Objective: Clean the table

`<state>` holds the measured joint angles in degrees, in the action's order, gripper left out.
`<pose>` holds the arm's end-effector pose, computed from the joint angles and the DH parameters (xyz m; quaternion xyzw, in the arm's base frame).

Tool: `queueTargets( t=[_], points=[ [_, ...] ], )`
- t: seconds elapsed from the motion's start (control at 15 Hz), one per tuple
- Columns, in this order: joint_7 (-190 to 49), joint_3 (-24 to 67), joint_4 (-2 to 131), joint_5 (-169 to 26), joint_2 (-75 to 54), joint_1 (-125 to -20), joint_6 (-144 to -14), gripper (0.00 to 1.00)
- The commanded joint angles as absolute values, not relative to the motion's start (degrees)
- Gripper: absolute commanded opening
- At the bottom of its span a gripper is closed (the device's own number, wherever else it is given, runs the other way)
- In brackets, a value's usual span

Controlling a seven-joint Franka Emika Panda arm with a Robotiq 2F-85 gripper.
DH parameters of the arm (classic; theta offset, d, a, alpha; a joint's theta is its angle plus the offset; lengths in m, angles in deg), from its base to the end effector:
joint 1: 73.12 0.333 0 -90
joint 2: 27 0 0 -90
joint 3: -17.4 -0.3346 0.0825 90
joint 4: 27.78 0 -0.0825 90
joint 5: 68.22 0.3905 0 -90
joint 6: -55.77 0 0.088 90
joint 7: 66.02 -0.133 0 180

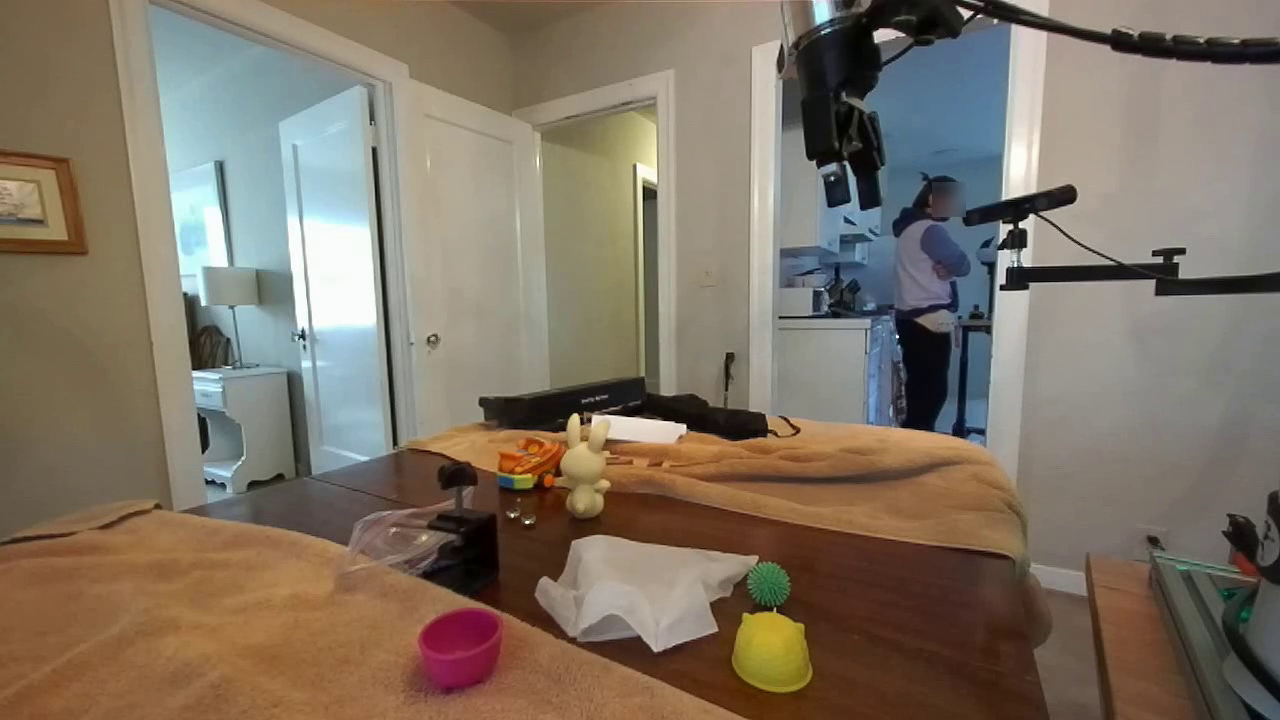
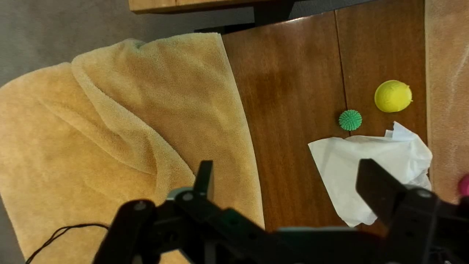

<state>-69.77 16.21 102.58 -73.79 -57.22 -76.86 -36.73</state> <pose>0.3706 -0.0280 0.5333 0.9950 -0.0512 -0.0661 0.0541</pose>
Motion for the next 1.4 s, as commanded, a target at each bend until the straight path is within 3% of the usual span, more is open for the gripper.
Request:
queueTargets(
  t=[0.0,0.53,0.87,1.33],
  points=[
    [-66.46,17.59,102.68,-73.23,-57.63,-75.13,-37.90,1.00],
    [-52.88,22.64,106.10,-68.02,-48.08,-72.70,-55.82,1.00],
    [-48.55,22.88,106.47,-57.69,-44.10,-70.90,-56.24,1.00],
    [-47.51,20.76,108.35,-59.19,-43.33,-70.46,-56.17,1.00]
  ],
)
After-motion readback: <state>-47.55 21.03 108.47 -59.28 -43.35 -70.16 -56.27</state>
